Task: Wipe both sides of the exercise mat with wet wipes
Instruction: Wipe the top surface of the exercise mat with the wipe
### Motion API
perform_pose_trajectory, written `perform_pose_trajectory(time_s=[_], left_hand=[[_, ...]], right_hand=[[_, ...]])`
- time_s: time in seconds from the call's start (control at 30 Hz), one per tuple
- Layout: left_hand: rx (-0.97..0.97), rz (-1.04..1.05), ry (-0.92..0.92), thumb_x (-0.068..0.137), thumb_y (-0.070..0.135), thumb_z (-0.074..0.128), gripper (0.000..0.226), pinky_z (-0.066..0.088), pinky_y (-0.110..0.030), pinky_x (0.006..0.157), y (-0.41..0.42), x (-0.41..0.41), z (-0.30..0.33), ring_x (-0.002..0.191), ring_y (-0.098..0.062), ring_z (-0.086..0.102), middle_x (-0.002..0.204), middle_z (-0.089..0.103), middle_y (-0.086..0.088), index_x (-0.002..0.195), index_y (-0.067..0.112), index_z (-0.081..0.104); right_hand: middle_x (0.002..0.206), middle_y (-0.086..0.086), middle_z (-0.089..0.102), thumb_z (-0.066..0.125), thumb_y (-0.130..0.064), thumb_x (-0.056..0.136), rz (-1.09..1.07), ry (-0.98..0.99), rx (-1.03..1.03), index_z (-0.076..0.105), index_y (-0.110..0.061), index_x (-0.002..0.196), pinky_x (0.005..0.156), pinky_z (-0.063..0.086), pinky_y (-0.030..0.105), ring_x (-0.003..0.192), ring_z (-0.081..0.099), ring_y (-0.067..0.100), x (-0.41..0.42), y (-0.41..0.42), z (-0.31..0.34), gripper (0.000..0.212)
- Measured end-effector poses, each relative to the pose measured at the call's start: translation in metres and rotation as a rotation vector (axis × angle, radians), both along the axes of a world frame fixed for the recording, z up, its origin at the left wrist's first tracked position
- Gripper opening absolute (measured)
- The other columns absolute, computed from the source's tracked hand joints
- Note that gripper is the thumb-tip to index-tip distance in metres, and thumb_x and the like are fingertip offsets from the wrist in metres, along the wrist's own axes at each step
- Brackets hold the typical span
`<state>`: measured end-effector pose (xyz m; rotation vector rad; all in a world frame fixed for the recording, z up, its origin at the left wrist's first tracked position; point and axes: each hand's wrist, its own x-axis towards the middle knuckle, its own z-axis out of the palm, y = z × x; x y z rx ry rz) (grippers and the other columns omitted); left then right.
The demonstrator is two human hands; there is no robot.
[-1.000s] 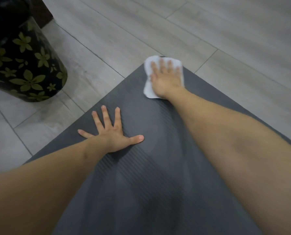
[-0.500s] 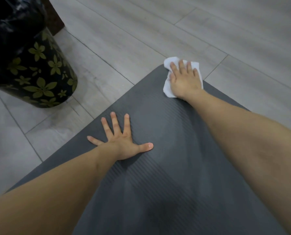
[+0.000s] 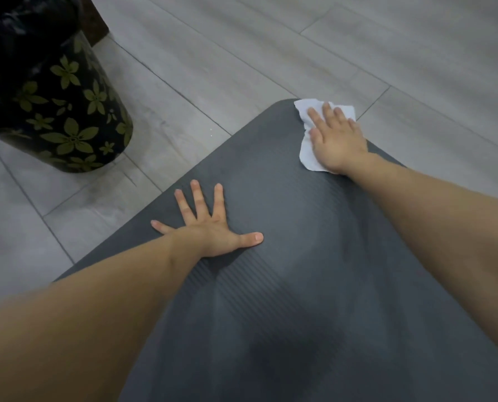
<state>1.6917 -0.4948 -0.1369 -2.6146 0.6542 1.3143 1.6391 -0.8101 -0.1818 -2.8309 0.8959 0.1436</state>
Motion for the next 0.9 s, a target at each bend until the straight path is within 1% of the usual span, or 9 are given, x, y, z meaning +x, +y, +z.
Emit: perform_pose_trajectory(time_s=[0.1, 0.2, 0.3, 0.37, 0.43, 0.57, 0.7, 0.8, 0.9], left_hand=[[-0.005, 0.008, 0.013, 0.043, 0.109, 0.041, 0.144, -0.006, -0.086, 0.103, 0.002, 0.002, -0.001, 0.137, -0.035, -0.050, 0.138, -0.064, 0.003, 0.135, 0.045, -0.049], [-0.005, 0.004, 0.014, 0.038, 0.111, 0.039, 0.147, -0.004, -0.086, 0.103, 0.004, 0.003, -0.004, 0.137, -0.035, -0.051, 0.137, -0.066, 0.004, 0.135, 0.045, -0.049], [-0.001, 0.016, 0.012, 0.030, 0.113, 0.038, 0.151, -0.003, -0.086, 0.104, 0.004, 0.004, -0.003, 0.137, -0.034, -0.050, 0.136, -0.066, 0.005, 0.135, 0.047, -0.048], [0.001, 0.023, 0.015, 0.027, 0.113, 0.038, 0.153, -0.003, -0.085, 0.105, 0.002, 0.005, -0.003, 0.138, -0.034, -0.050, 0.137, -0.065, 0.005, 0.135, 0.048, -0.048], [-0.002, 0.029, 0.018, 0.026, 0.113, 0.037, 0.153, -0.004, -0.085, 0.105, 0.002, 0.003, 0.000, 0.138, -0.035, -0.049, 0.137, -0.065, 0.005, 0.136, 0.049, -0.048], [-0.022, 0.009, -0.001, 0.032, 0.112, 0.038, 0.149, -0.004, -0.085, 0.105, 0.004, -0.001, 0.001, 0.138, -0.034, -0.049, 0.139, -0.064, 0.005, 0.138, 0.048, -0.046], [-0.028, 0.007, -0.007, 0.032, 0.112, 0.038, 0.149, -0.004, -0.086, 0.104, 0.003, -0.002, 0.001, 0.139, -0.034, -0.048, 0.140, -0.063, 0.005, 0.139, 0.048, -0.045], [-0.042, -0.003, -0.023, 0.037, 0.111, 0.038, 0.147, -0.004, -0.086, 0.104, 0.004, -0.003, 0.002, 0.140, -0.035, -0.047, 0.141, -0.062, 0.003, 0.140, 0.046, -0.045], [-0.067, -0.008, -0.035, 0.039, 0.111, 0.037, 0.146, -0.005, -0.086, 0.104, 0.005, -0.004, 0.001, 0.140, -0.035, -0.047, 0.143, -0.061, 0.003, 0.141, 0.045, -0.044]], right_hand=[[0.174, 0.003, -0.002, 0.010, -0.046, 0.108, 0.138, -0.014, -0.004, 0.005, -0.035, 0.165, 0.128, 0.002, 0.050, 0.160, -0.002, 0.029, -0.027, 0.043, -0.003, 0.058], [0.174, -0.001, 0.000, 0.011, -0.046, 0.108, 0.445, -0.015, -0.037, 0.009, -0.036, 0.165, 0.129, 0.001, 0.049, 0.160, -0.003, 0.026, -0.082, 0.103, -0.008, 0.058], [0.174, -0.008, -0.001, 0.016, -0.042, 0.111, 0.699, 0.045, -0.029, 0.012, -0.039, 0.164, 0.129, -0.004, 0.044, 0.160, -0.007, 0.019, -0.115, 0.097, -0.005, 0.053], [0.173, -0.010, -0.001, 0.015, -0.043, 0.111, 0.612, 0.029, -0.021, 0.013, -0.042, 0.164, 0.129, 0.000, 0.045, 0.160, -0.006, 0.016, -0.116, 0.065, -0.002, 0.052], [0.173, -0.012, -0.002, 0.013, -0.045, 0.111, 0.389, 0.011, 0.011, 0.010, -0.046, 0.163, 0.129, 0.002, 0.048, 0.159, -0.006, 0.015, -0.115, 0.043, 0.002, 0.052], [0.173, -0.012, -0.005, 0.012, -0.044, 0.110, 0.074, 0.003, 0.034, 0.006, -0.048, 0.162, 0.129, -0.004, 0.043, 0.159, -0.009, 0.014, -0.124, 0.032, 0.001, 0.053], [0.174, -0.006, -0.004, 0.012, -0.044, 0.110, -0.164, -0.006, 0.052, 0.005, -0.044, 0.163, 0.128, -0.004, 0.043, 0.159, -0.007, 0.017, -0.171, 0.032, 0.003, 0.054], [0.174, -0.005, -0.004, 0.013, -0.044, 0.110, -0.246, -0.004, 0.047, 0.005, -0.042, 0.164, 0.128, -0.004, 0.044, 0.159, -0.007, 0.018, -0.206, 0.051, 0.001, 0.054], [0.174, -0.002, -0.005, 0.012, -0.043, 0.110, -0.270, 0.002, 0.048, 0.004, -0.041, 0.164, 0.128, -0.003, 0.048, 0.159, -0.007, 0.023, -0.195, 0.054, 0.000, 0.055]])
